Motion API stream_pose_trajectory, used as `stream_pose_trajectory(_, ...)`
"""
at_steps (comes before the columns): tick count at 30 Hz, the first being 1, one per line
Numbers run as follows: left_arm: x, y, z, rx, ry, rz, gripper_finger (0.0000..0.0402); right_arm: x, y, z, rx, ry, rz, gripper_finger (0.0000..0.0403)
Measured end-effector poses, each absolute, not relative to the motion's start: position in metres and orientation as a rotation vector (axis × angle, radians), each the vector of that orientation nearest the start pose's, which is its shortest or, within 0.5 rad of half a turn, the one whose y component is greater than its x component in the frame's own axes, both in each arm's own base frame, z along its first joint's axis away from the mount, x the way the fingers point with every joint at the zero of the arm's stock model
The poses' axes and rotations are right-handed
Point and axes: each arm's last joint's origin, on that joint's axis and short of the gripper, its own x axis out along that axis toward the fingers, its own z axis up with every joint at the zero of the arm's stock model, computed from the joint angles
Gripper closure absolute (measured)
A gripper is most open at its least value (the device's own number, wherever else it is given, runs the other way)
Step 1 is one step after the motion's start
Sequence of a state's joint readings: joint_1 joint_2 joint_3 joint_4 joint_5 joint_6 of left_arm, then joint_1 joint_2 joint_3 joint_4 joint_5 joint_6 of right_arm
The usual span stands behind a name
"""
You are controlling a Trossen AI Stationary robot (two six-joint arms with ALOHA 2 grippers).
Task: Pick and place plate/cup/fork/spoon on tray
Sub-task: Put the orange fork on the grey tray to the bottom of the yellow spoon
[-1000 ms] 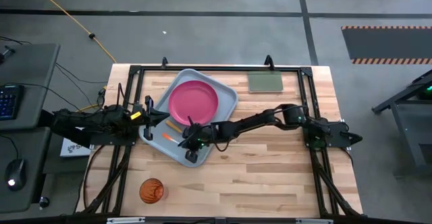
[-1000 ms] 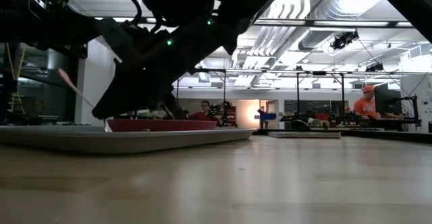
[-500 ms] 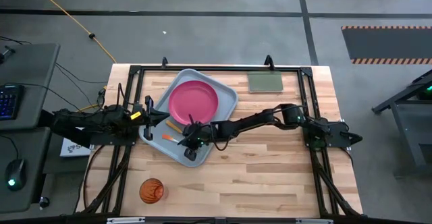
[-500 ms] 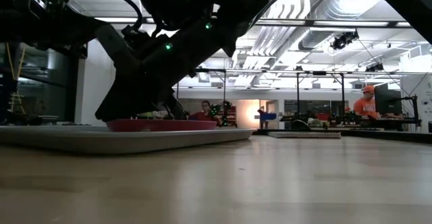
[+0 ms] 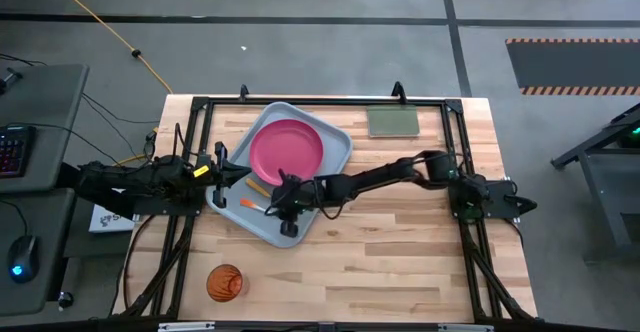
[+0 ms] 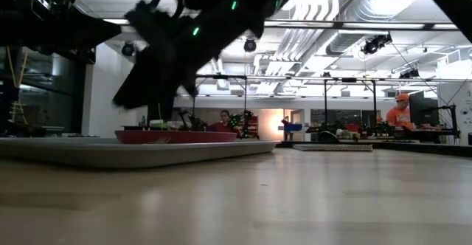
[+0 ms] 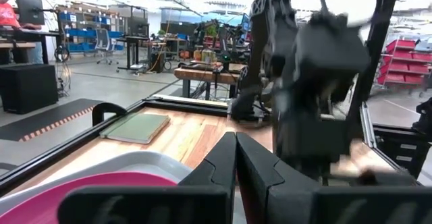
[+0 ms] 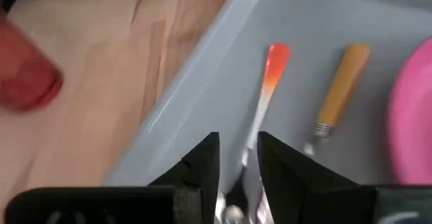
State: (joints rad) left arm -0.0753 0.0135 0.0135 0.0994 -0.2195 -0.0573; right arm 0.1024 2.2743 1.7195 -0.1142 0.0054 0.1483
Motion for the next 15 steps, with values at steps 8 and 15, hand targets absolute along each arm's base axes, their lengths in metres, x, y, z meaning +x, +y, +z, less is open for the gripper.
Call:
stream_pose_trajectory(8,0.097,-0.001,0.177,-0.072,-0.102,0.141,0.0398,0.471,0.056,0.193,-0.05,0.913,0.033,0.036)
stream_pose_trajectory(15,0.097,-0.001,0.177,-0.072,-0.103,0.141,0.0398,0.46,0.057,0.18,-0.061,1.061,0.045,0.0393)
